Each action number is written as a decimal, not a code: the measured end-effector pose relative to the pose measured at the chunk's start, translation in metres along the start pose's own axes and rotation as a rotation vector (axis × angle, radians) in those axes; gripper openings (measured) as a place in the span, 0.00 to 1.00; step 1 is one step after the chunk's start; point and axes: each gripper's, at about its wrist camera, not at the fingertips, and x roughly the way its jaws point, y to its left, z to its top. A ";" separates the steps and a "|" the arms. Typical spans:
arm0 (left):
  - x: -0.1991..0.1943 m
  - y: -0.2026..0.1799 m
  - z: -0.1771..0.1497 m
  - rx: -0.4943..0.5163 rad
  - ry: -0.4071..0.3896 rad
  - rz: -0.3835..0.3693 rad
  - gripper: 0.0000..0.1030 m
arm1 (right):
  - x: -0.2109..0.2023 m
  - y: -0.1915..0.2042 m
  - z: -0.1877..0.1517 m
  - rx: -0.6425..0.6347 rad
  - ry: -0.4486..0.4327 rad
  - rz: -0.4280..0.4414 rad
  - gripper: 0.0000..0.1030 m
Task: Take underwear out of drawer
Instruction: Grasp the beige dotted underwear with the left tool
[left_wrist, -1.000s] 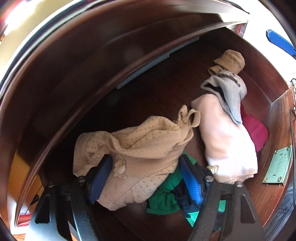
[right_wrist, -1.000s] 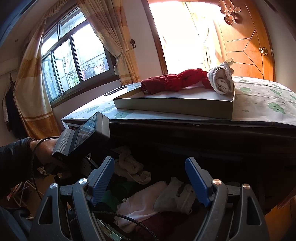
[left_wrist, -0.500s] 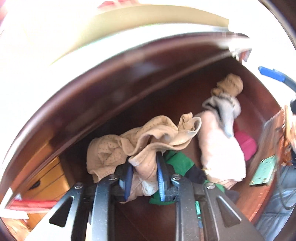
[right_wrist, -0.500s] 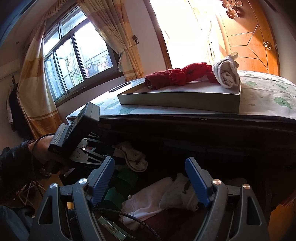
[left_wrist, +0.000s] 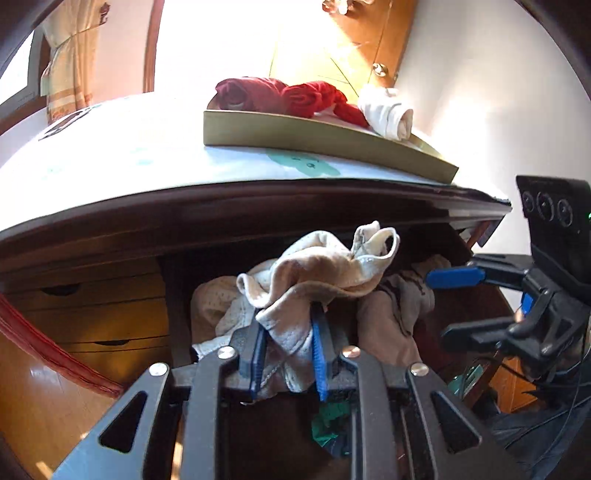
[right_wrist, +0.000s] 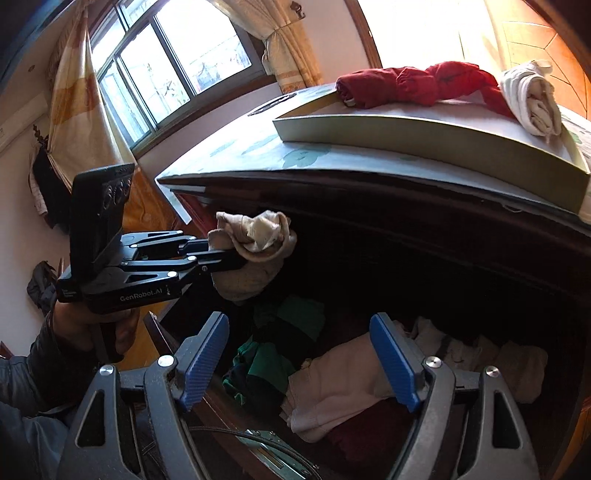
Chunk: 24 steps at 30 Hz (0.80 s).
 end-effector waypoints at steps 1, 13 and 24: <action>0.002 0.003 -0.003 -0.028 -0.014 -0.006 0.19 | 0.009 0.004 0.002 -0.013 0.034 0.000 0.78; -0.005 0.016 -0.008 -0.120 -0.060 -0.033 0.19 | 0.097 0.022 0.019 -0.037 0.339 0.021 0.78; 0.001 0.016 -0.008 -0.140 -0.034 -0.045 0.19 | 0.148 0.033 0.028 -0.048 0.491 0.019 0.78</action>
